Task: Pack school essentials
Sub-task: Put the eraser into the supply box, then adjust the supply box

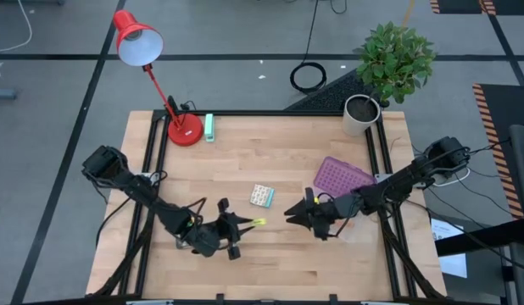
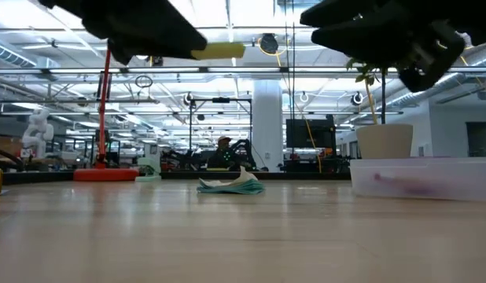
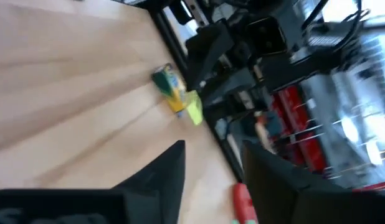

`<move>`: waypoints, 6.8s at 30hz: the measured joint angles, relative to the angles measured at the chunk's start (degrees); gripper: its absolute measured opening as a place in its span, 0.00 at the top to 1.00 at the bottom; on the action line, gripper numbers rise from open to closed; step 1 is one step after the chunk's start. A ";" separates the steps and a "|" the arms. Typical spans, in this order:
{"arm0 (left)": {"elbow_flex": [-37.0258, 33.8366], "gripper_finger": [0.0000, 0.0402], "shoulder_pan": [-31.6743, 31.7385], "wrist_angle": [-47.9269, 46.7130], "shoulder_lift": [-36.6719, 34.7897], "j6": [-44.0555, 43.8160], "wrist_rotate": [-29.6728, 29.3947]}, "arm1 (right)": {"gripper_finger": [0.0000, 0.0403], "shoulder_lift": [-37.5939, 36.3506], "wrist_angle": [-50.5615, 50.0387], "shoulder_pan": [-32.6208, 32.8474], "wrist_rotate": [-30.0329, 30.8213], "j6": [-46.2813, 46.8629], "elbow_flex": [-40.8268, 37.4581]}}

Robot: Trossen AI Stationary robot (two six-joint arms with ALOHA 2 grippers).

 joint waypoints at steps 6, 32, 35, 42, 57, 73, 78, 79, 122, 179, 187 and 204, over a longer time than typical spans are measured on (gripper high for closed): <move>0.00 0.78 1.76 4.05 0.02 1.79 3.67 | 0.52 0.00 0.37 -1.57 -3.28 -5.20 0.02; 0.02 0.78 10.17 9.60 -0.01 4.64 18.41 | 0.54 6.84 0.75 -4.59 -7.85 -15.26 5.81; 0.02 0.78 10.62 9.57 -0.01 4.61 19.31 | 0.58 6.84 0.74 -4.59 -7.85 -15.55 5.81; 0.02 0.78 10.93 9.58 -0.01 4.59 19.42 | 0.73 6.84 0.68 -4.59 -8.06 -15.67 5.81; 0.02 0.78 10.91 11.51 -0.01 4.50 20.52 | 0.92 6.84 -0.50 -4.90 -9.06 -13.97 5.79; 0.06 0.42 10.71 10.16 -0.01 2.80 15.13 | 0.96 6.84 -0.92 -4.69 -8.88 -3.53 5.79; 0.09 0.33 9.58 6.25 -0.01 2.51 12.69 | 0.96 6.84 -3.30 -3.39 -8.62 3.27 5.79; 0.09 0.33 9.31 4.92 -0.01 2.07 12.07 | 0.96 6.84 -3.89 -3.04 -8.35 4.80 5.79; -0.01 0.47 5.03 -11.04 3.32 -9.32 7.14 | 0.96 -13.35 -81.34 18.82 -0.03 86.17 5.77; 0.00 0.47 5.29 -8.43 3.27 -6.47 7.16 | 0.59 -16.33 -102.34 11.32 -16.38 141.22 5.75; 0.00 0.47 5.29 -8.22 3.27 -6.51 7.16 | 0.48 -16.33 -91.83 8.63 -16.02 132.34 5.75; 0.00 0.47 5.29 -7.16 3.25 -6.77 7.18 | 0.66 -12.27 -73.33 1.61 -4.09 100.76 5.77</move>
